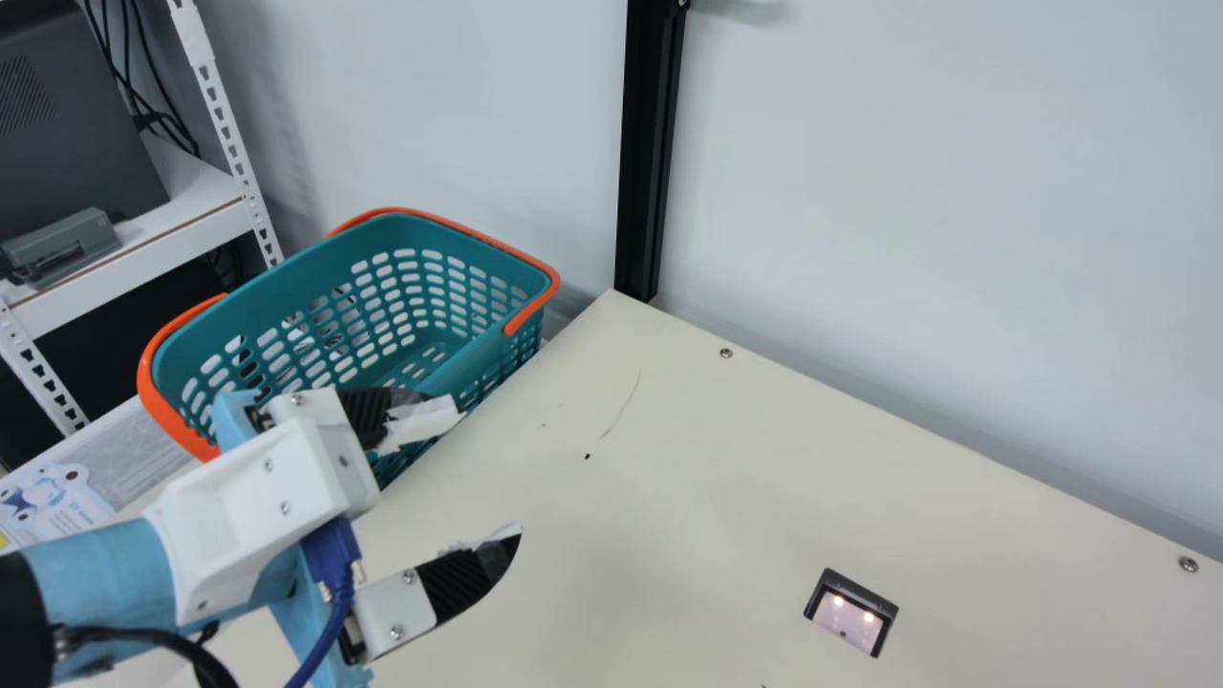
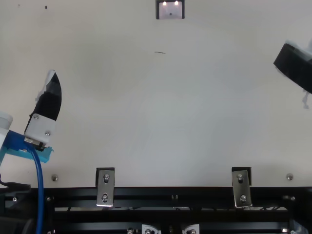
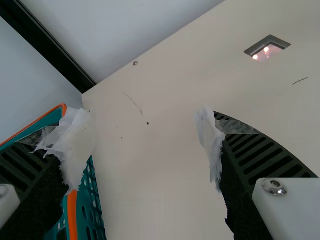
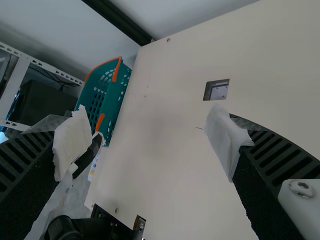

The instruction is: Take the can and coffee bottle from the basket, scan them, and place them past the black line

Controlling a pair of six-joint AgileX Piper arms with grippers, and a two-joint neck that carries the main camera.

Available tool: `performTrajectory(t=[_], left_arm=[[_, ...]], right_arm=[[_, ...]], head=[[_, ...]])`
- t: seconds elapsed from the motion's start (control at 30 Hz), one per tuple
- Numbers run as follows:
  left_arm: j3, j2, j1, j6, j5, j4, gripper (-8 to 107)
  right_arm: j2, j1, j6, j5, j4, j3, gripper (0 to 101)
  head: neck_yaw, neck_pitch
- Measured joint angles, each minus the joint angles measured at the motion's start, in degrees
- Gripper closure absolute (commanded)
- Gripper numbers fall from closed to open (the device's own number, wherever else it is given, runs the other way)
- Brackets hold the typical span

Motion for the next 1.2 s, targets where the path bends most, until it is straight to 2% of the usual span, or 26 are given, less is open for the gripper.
performTrajectory(t=[0.1, 0.2, 0.57, 0.83, 1.2], left_arm=[[-0.7, 0.7, 0.0, -2.5, -0.3, 2.4, 9], [-2.3, 2.6, 2.7, -5.6, -1.5, 5.3, 9], [-12.7, 15.0, 16.6, -13.9, -5.2, 16.0, 9], [-24.5, 29.8, 24.9, -14.3, -4.8, 18.9, 9], [-43.7, 49.9, 30.7, -10.5, 3.1, 15.4, 9]], right_arm=[[0.0, 0.0, 0.0, 0.0, 0.0, 0.0, 0], [0.0, 0.0, 0.0, 0.0, 0.0, 0.0, 0], [0.0, 0.0, 0.0, 0.0, 0.0, 0.0, 0], [0.0, 0.0, 0.0, 0.0, 0.0, 0.0, 0], [0.0, 0.0, 0.0, 0.0, 0.0, 0.0, 0]], head=[[0.0, 0.0], [0.0, 0.0], [0.0, 0.0], [0.0, 0.3], [0.0, 0.0]])
